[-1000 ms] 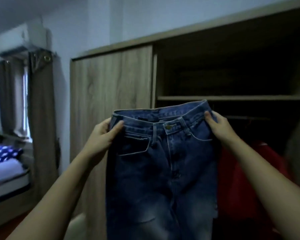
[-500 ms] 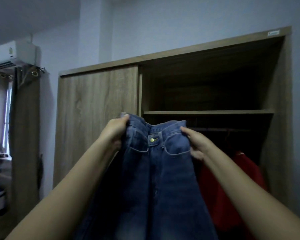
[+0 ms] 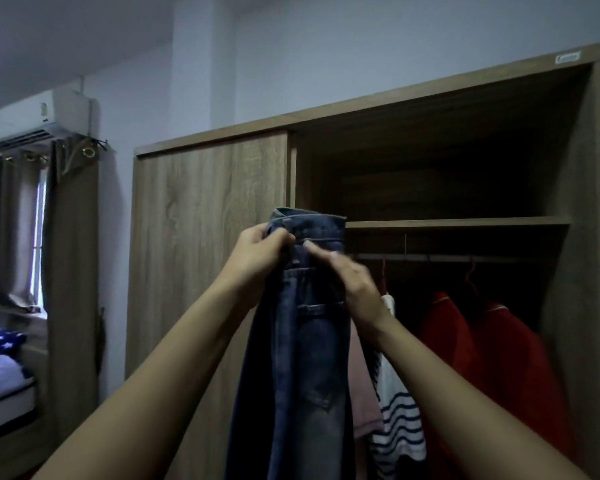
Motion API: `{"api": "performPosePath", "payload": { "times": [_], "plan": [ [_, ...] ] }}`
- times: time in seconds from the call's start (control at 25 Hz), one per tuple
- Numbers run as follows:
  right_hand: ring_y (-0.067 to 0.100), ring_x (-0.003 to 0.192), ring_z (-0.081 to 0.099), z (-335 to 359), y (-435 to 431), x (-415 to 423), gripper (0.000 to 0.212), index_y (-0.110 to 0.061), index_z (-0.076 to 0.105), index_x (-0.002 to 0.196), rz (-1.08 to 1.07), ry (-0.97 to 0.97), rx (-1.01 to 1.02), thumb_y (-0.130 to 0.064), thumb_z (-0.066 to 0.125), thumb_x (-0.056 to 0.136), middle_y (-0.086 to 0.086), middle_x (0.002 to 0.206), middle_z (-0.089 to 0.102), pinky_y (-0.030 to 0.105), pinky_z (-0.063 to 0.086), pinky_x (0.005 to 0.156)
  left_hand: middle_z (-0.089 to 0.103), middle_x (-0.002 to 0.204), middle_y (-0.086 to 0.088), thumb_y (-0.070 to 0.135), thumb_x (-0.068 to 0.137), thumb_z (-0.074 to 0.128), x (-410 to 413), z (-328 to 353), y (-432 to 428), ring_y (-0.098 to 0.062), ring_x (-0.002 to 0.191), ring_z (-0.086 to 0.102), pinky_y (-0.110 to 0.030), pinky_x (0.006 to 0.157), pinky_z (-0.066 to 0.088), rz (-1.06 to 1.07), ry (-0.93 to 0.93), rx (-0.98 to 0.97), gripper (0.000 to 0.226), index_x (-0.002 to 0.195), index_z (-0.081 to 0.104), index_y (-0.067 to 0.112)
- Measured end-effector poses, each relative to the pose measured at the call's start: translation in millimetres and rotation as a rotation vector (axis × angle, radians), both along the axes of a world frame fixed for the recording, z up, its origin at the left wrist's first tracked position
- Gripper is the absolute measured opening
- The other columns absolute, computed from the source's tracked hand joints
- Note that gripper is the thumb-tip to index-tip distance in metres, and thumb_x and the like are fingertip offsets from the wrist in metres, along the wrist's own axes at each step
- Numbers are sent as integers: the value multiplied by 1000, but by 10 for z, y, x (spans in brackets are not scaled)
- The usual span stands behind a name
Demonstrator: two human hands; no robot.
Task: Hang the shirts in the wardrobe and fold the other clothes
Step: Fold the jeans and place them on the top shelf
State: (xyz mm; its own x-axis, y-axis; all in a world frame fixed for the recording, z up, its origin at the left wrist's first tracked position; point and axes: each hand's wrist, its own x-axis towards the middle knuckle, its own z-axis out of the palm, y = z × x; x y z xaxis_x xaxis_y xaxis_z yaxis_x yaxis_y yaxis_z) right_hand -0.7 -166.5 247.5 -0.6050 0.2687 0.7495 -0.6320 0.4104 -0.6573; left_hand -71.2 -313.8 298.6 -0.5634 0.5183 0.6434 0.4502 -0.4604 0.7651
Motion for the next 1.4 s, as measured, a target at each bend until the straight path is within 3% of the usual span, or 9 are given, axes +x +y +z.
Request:
{"api": "performPosePath", "payload": {
  "times": [0.08,0.2,0.44,0.64,0.76,0.88,1.04,1.16,1.4],
  "plan": [
    [1,105,58,-88,60,-3,27,-33,55,112,-387,272,16,-45,52,89,-6,114,60,22,50,88,65,62,-5,0,89,45,-80,8,-51,-16,55,61,-22,51,51,-2,-62,85,18,79,59,7],
    [-16,74,57,-38,84,15,22,-21,50,107,-474,191,77,-37,53,91,-13,90,59,4,43,61,64,83,-2,5,94,43,-322,-24,-128,-15,74,62,-26,67,52,-18,12,106,14,101,53,11],
    [0,49,48,-83,-9,-151,26,-13,45,76,-797,173,158,-24,39,100,-11,58,45,9,31,43,61,114,-22,45,97,35,-490,-559,148,-41,103,56,-35,78,39,805,293,-167,46,125,39,9],
    [-9,69,58,-99,174,130,17,-17,48,109,-554,180,220,-28,40,99,-8,83,60,8,44,57,65,96,-21,37,99,39,-431,-344,159,-40,87,60,-31,65,30,912,439,140,39,111,48,1],
    [-12,113,50,-817,388,256,55,-26,27,132,-303,-169,320,-41,54,87,-12,129,46,8,43,90,65,97,-16,38,99,39,-430,-267,161,-36,89,60,-35,70,38,902,388,258,40,109,47,0],
    [8,88,63,-1611,566,329,26,-23,61,91,-416,-371,313,-48,55,84,-12,87,65,21,48,70,60,92,-10,36,99,40,-543,-287,135,-29,87,59,-34,71,38,851,395,244,40,107,47,-2],
    [9,74,58,-1675,567,351,67,-9,62,85,-325,-293,77,-74,50,74,1,78,63,32,46,68,55,90,-2,34,99,39,-601,-318,88,-17,82,54,-27,68,36,807,388,263,38,108,47,-1],
    [-1,103,61,-1639,359,270,56,-20,52,119,-207,-274,64,-47,71,74,-13,110,64,17,48,85,56,89,-1,35,99,39,-572,-305,62,-19,81,57,-28,68,38,800,386,305,40,109,47,-3],
    [4,83,69,-1492,281,298,22,-18,66,90,-133,-313,-35,0,69,78,-12,85,74,16,52,68,56,86,-18,30,100,38,-614,-191,-174,-41,85,56,-28,60,21,862,560,16,24,97,38,6]
  ]
}}
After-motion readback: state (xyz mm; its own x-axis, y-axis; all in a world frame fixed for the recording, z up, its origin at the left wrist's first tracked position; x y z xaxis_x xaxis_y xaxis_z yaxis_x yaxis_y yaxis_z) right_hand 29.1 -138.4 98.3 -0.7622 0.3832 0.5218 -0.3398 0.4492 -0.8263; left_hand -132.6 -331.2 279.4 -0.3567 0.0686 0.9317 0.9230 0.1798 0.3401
